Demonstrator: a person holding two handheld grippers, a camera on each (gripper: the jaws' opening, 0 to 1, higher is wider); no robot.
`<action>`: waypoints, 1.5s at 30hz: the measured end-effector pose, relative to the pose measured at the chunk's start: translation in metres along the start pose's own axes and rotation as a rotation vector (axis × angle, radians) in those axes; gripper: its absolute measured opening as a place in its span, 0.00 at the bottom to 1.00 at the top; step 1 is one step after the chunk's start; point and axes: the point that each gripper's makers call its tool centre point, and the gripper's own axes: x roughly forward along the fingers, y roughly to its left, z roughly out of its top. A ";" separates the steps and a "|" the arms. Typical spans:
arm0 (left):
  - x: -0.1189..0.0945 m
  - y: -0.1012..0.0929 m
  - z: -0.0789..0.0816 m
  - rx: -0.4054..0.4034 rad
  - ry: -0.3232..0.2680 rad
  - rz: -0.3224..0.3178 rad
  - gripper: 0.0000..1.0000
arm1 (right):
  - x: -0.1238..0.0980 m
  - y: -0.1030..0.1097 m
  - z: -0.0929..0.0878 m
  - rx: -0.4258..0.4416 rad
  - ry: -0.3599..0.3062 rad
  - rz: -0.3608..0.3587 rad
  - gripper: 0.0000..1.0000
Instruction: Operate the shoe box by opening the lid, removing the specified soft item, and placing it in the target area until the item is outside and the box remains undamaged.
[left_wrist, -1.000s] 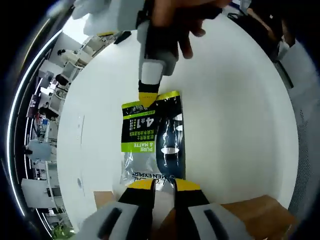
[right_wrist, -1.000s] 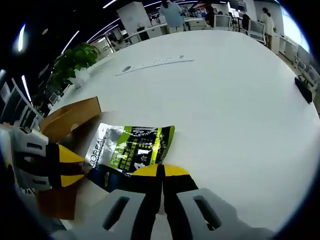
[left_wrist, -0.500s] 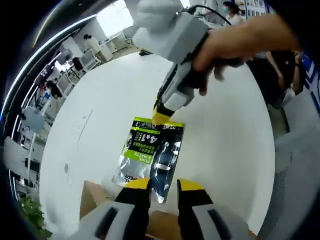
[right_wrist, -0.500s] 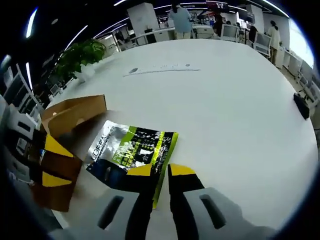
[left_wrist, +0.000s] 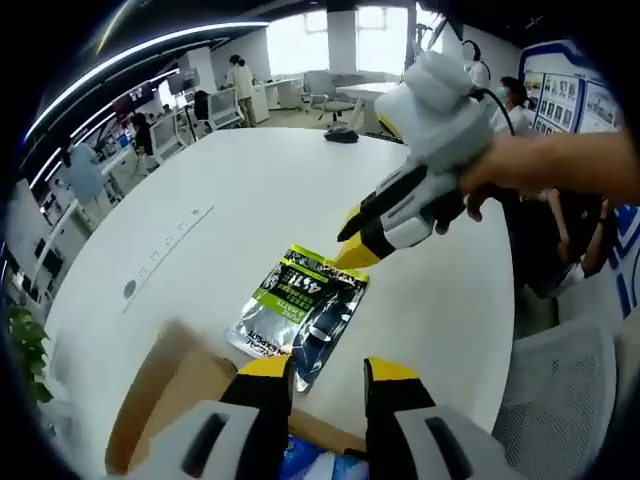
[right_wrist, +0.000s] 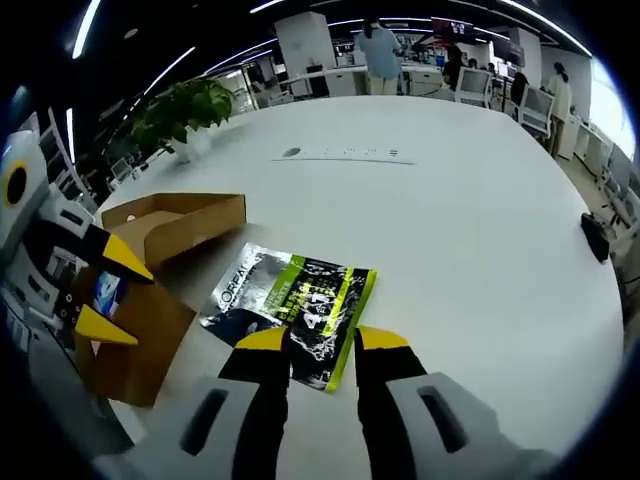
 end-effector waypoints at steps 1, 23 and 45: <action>-0.003 0.000 -0.001 -0.015 -0.008 0.000 0.29 | -0.004 0.002 0.001 -0.008 -0.006 -0.003 0.27; -0.072 -0.003 -0.038 -0.215 -0.118 0.007 0.38 | -0.074 0.053 0.005 -0.116 -0.094 -0.008 0.41; -0.140 0.035 -0.118 -0.377 -0.197 0.136 0.41 | -0.094 0.131 0.002 -0.149 -0.158 0.072 0.46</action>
